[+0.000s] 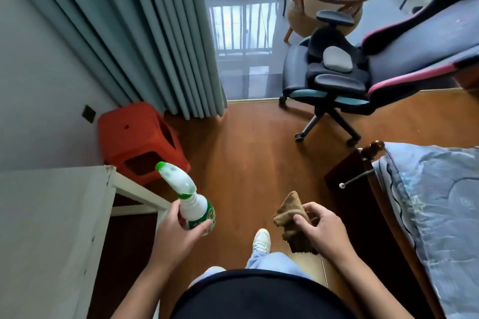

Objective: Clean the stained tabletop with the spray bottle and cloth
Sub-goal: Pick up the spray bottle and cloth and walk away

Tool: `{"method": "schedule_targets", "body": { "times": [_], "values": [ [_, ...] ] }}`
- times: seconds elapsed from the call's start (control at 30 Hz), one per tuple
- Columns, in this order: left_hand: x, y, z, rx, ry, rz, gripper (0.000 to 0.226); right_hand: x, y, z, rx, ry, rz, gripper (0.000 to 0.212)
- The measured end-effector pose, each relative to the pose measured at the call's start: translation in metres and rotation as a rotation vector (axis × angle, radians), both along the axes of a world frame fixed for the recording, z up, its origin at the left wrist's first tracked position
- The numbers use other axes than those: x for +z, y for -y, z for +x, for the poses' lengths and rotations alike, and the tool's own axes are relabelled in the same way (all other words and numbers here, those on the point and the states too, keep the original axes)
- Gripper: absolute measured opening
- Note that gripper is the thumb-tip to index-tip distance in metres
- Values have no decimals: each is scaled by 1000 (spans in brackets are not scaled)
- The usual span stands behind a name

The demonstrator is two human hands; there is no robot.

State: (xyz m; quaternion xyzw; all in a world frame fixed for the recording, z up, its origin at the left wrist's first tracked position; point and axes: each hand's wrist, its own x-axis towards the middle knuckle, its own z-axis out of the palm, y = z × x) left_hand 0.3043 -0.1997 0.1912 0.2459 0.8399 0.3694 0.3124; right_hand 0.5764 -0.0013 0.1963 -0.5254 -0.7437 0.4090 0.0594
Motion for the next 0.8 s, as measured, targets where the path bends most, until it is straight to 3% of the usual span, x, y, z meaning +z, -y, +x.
{"method": "schedule_targets", "body": {
  "times": [0.23, 0.43, 0.8],
  "values": [
    [9, -29, -62, 283, 55, -65, 62, 20, -88, -123, 188, -94, -33, 6],
    [-6, -78, -137, 417, 45, -66, 61, 9, -155, -213, 215, -90, -37, 7],
    [3, -244, -282, 268, 65, -49, 60, 13, -275, -303, 54, 4, -5, 13]
  ]
}}
